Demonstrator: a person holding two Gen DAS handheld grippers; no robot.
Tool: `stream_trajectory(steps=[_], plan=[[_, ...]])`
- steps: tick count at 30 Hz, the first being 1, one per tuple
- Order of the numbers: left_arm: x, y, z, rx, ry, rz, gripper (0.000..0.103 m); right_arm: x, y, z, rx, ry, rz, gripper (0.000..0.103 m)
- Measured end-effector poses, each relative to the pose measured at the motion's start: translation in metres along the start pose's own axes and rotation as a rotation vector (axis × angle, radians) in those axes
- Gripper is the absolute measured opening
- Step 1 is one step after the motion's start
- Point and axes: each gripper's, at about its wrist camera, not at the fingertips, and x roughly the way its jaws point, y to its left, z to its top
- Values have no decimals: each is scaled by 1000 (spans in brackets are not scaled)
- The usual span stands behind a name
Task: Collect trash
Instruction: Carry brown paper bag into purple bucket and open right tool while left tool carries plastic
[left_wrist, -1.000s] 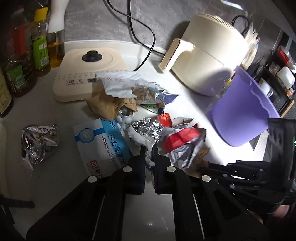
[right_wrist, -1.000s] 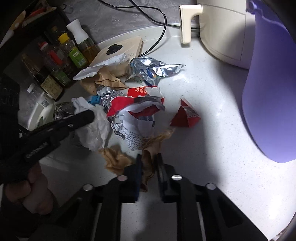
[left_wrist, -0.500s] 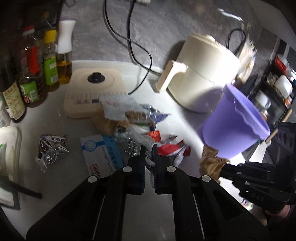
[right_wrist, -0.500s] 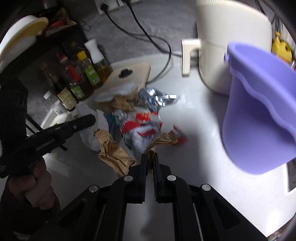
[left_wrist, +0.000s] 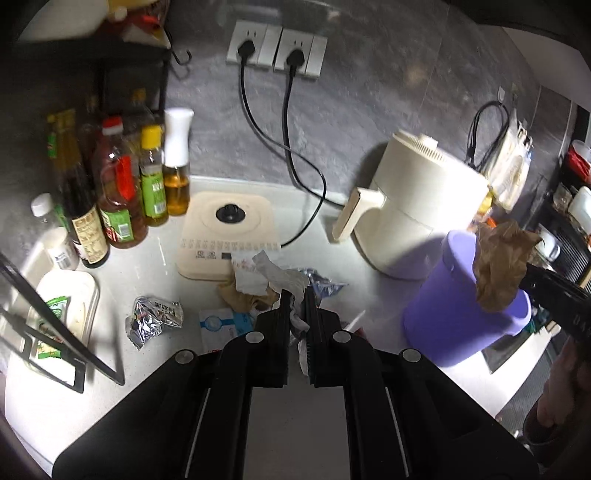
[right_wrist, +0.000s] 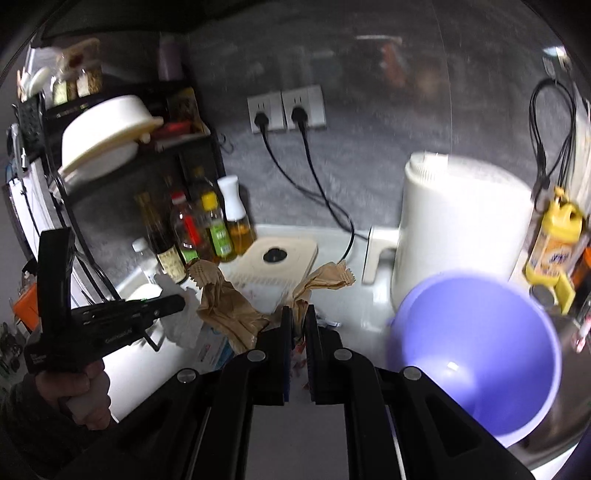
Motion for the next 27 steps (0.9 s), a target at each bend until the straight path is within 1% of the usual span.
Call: stream_trajectory(steps=[4,12,15,16,17,18,19,21,23,27], plan=[[-11,-15,1,-29,-36,24,8,-5,-17,7,-26,-16,6,8],[-23,-49,-2,-29,-76,70,8,-19,-64,14,-22,-36,-18,8],[-24,-59,-5,-30,-77,80,8,-19,-82,15,-19,-29,-36,8],[-24,-62,-6,-30,-79,82,8,-18,-86,15,-19,-24,-40,11],[-25,-65,-6,-30,-81,84,8,-16,-91,14,-23,-12,-49,11],[-25,-68,-7,-29,-84,85,8,-13,-94,13,-32,1,-61,16],[-26,-71,-7,-30,-87,88,8,-10,-97,12,-34,13,-68,35],[-26,-78,-7,-30,-90,90,8,-11,-106,8,-15,9,-62,52],[-25,-86,-6,-22,-93,89,8,-13,-110,7,-18,0,-60,55],[-21,-98,-2,-1,-95,79,8,-20,-115,4,-12,-21,-54,66]])
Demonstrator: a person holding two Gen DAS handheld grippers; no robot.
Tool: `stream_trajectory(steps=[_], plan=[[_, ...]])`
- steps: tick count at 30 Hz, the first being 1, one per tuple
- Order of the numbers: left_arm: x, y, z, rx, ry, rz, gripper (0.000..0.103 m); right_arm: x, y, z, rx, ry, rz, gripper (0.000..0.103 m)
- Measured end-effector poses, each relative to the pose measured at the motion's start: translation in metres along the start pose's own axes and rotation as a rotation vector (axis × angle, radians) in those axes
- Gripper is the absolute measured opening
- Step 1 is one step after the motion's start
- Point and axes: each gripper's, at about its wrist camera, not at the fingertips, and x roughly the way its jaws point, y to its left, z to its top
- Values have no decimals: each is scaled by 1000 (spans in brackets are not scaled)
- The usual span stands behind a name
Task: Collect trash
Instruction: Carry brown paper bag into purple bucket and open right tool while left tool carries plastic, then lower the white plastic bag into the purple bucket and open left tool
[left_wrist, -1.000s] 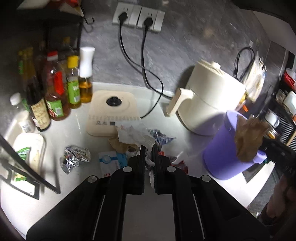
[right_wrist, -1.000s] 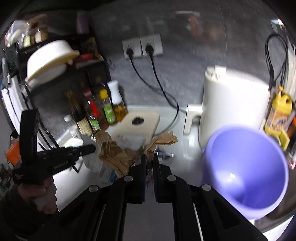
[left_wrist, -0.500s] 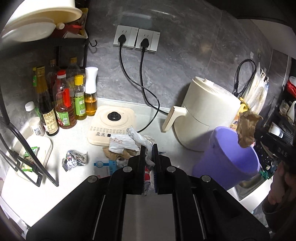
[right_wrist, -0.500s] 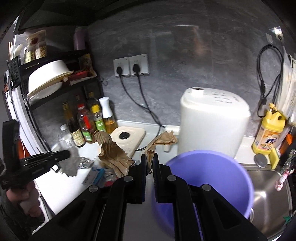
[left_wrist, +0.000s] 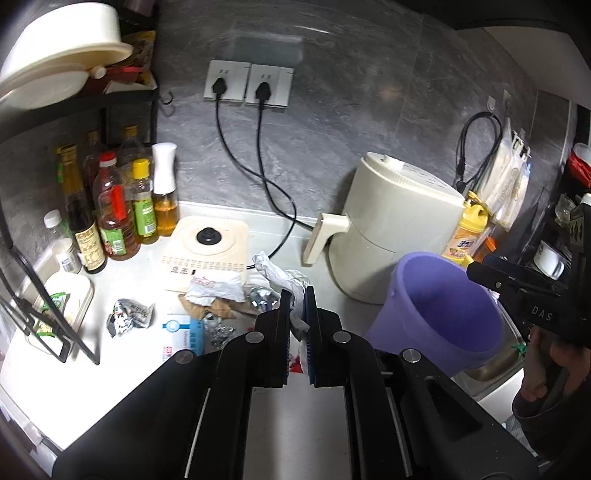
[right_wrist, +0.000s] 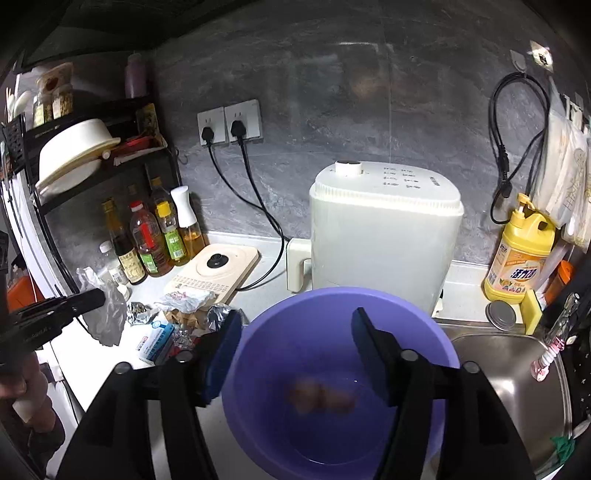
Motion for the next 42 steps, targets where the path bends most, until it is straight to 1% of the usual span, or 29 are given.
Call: stream_trajectory(steps=[5,8,12,19,26,29,30,31,32,33,34,36,37,40,42], plan=[[7,-16,7,34,-3,-34,8,-12,-11,-3,33,-28,-12,69],[15,-27,12,55,0,-67,8,-19,-17,-5,49,-43,-37,73],[28,-46,18,98,5,-127,8,-30,-31,-12,85,-50,-96,78],[52,-82,24,161,21,-254,8,-56,-52,-27,146,-57,-210,81],[73,-114,22,215,55,-355,8,-86,-72,-46,211,-64,-320,82],[80,-127,22,231,69,-393,8,-94,-78,-51,232,-62,-353,82],[82,-130,23,230,74,-414,11,-97,-80,-54,242,-60,-364,82],[85,-134,23,224,92,-449,32,-99,-81,-55,249,-59,-371,82],[87,-136,22,220,105,-460,52,-102,-83,-57,258,-59,-379,83],[89,-138,21,219,106,-455,83,-105,-83,-58,262,-61,-384,86],[87,-140,20,222,86,-438,88,-107,-83,-59,266,-65,-389,89],[86,-143,19,237,88,-423,88,-111,-84,-61,276,-71,-388,90],[86,-142,18,241,92,-411,90,-112,-84,-62,280,-72,-382,93],[81,-132,16,213,87,-384,96,-110,-80,-62,277,-71,-366,95],[79,-123,15,196,92,-364,97,-104,-76,-61,266,-59,-346,95]])
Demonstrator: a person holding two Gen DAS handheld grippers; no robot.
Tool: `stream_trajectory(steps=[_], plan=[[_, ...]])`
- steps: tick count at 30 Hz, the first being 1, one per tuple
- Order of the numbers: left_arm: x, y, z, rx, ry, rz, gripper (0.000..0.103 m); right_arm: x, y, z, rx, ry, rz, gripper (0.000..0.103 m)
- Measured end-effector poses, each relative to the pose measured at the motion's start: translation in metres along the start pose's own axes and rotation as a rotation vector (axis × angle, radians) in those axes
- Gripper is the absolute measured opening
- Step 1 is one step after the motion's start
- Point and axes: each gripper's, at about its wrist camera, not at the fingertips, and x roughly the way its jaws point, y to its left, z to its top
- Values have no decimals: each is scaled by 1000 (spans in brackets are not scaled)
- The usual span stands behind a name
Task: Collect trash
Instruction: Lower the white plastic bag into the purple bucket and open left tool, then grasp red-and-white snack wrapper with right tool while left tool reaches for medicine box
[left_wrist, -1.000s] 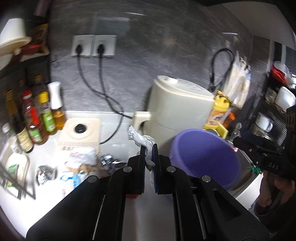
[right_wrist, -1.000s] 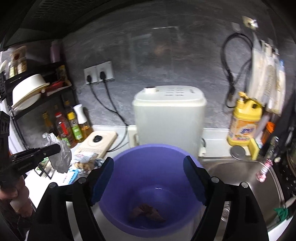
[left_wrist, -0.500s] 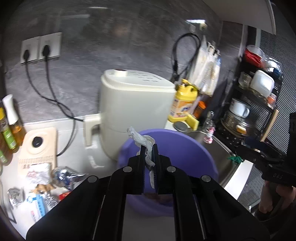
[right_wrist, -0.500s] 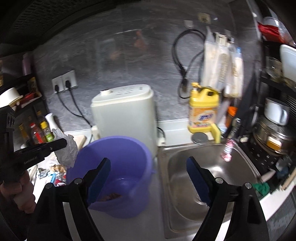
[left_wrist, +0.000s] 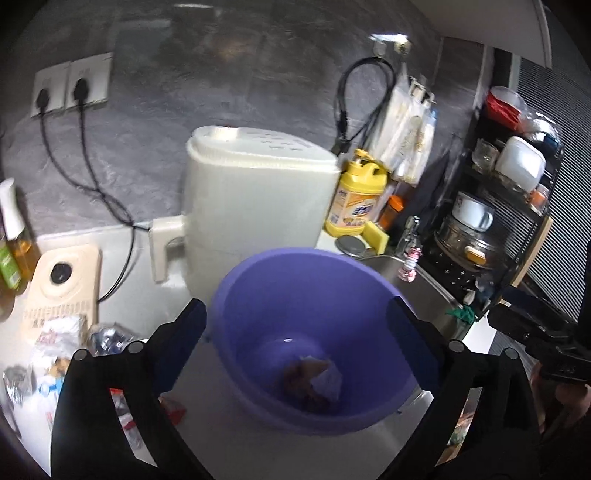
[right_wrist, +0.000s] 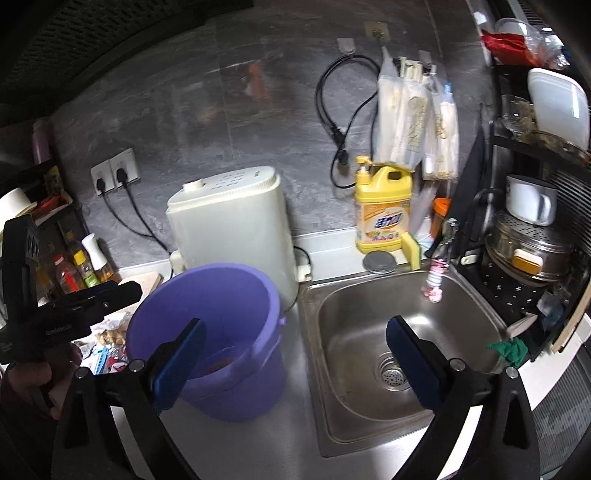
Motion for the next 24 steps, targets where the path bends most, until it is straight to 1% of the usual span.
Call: stream_trajectory(steps=[1,8,12,20,24], plan=[[-4,5,-3,-8,3,26,97,2,3,0,-6,5,9,95],[-30,34,-17,-73,4,134,97,22,34,0,-49,37,116,95],[-49,51,-22,-111,-18,203,97,34,58,1,-87,55,187,95],[-90,84,-37,-168,-47,323,97,42,103,8,-155,47,297,95],[-109,97,-44,-197,-68,370,97,42,125,10,-199,46,343,95]])
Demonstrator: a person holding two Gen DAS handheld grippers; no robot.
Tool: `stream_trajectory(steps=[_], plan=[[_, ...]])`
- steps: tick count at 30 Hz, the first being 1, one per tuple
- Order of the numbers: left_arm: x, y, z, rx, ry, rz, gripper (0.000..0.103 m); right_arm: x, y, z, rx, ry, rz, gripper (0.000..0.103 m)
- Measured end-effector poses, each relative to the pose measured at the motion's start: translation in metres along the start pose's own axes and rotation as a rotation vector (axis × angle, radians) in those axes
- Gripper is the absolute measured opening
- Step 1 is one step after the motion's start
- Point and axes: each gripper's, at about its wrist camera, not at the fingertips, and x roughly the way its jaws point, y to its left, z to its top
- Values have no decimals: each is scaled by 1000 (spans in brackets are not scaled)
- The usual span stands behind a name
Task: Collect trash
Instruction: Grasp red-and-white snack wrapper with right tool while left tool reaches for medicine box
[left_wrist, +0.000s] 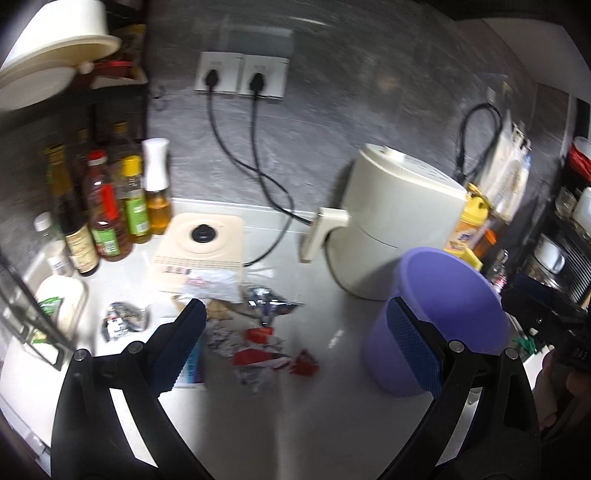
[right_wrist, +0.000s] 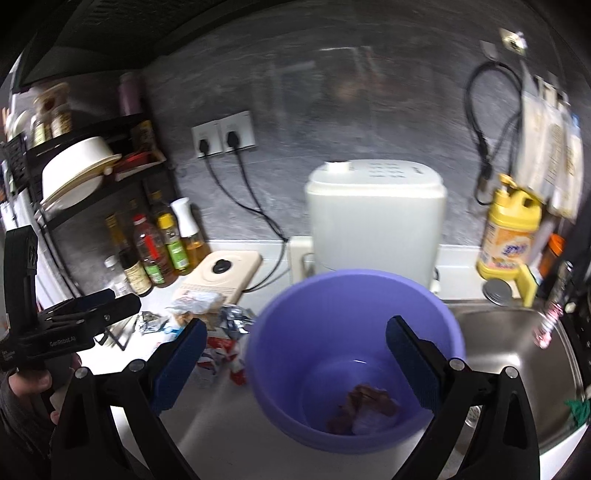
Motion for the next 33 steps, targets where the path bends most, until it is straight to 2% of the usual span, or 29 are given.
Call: stream_trajectory(steps=[5,13,21,33], plan=[[-13,21,-5,-31,-10,50,97,11,23,6,-37,10,60,95],[-32,61,-15,-72,-6,136,97,35,63,8,-97,54,152,85],[-36,96,-25,-127,14,185,97,63,101,-1,-150,124,228,72],[-28,128,-51,-132,60,228,97,115,124,-38,-202,269,217,64]])
